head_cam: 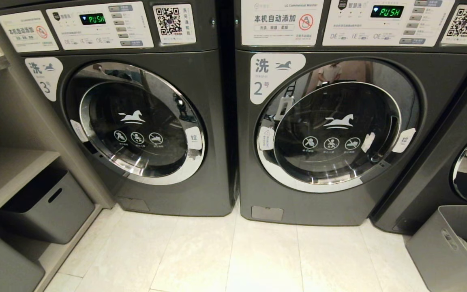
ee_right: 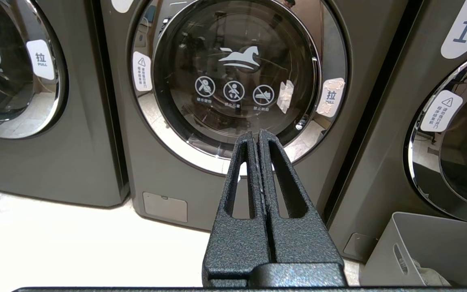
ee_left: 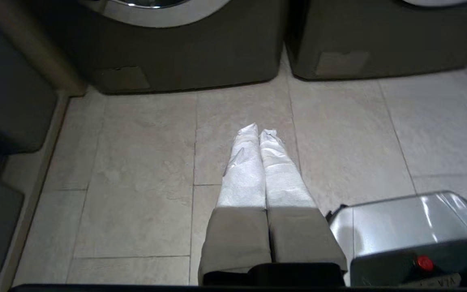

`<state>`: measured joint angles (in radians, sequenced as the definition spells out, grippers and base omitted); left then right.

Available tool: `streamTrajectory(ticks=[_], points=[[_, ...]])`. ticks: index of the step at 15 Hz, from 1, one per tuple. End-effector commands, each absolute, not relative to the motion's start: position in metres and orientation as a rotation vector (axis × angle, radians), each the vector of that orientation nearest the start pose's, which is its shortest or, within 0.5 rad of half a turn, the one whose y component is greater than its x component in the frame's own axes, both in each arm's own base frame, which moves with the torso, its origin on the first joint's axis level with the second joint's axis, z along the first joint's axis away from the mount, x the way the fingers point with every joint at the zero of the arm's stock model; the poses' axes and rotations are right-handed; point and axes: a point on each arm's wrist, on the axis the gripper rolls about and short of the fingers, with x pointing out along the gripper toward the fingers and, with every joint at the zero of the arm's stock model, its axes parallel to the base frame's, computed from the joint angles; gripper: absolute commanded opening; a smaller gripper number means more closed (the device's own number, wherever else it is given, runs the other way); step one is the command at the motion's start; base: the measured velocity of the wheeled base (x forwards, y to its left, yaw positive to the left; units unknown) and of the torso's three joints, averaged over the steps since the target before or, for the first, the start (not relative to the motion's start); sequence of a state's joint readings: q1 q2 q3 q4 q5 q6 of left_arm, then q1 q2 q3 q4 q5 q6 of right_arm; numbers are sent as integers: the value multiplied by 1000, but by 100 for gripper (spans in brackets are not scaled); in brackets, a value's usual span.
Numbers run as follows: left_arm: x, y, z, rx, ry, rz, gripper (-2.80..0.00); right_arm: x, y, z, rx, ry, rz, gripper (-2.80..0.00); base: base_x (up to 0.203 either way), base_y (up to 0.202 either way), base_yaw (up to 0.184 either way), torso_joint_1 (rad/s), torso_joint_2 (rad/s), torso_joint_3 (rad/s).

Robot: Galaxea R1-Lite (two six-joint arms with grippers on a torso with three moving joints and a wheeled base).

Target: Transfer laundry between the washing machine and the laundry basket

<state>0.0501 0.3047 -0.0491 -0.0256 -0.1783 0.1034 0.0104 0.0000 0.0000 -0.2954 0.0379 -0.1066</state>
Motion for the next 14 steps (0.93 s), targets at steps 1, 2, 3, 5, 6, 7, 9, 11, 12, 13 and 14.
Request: streamTrajectory(ticks=[1,2,3,5,6,7,9,11,12,13,14], points=[[-3,-1,86,48,200,20,-280,-23,1,95,-110,-258,35,-280,0,0,0,0,0,0],[-4,0,84,34,203,55,-280,-23,1,95,-110,-258,35,-280,0,0,0,0,0,0],[-6,0,81,33,198,28,-280,-23,1,95,-110,-258,35,-280,0,0,0,0,0,0],[-14,-1,78,58,130,-31,-280,-23,1,95,-109,-258,35,-280,0,0,0,0,0,0],[-18,-1,77,71,74,-38,-280,-23,1,95,-109,-258,35,-280,0,0,0,0,0,0],[-22,-1,76,78,20,-39,-280,-23,1,95,-109,-258,35,-280,0,0,0,0,0,0],[-23,-1,75,82,3,-41,-280,-23,1,95,-109,-258,35,-280,0,0,0,0,0,0],[-23,-1,75,100,-2,-38,-280,-23,1,95,-109,-258,35,-280,0,0,0,0,0,0],[-23,-1,75,100,0,-37,-280,-23,1,95,-109,-258,35,-280,0,0,0,0,0,0],[-23,-1,75,100,-2,-37,-280,-23,1,95,-108,-258,35,-280,0,0,0,0,0,0],[-23,-1,75,101,-2,-38,-280,-23,1,95,-107,-258,35,-280,0,0,0,0,0,0]])
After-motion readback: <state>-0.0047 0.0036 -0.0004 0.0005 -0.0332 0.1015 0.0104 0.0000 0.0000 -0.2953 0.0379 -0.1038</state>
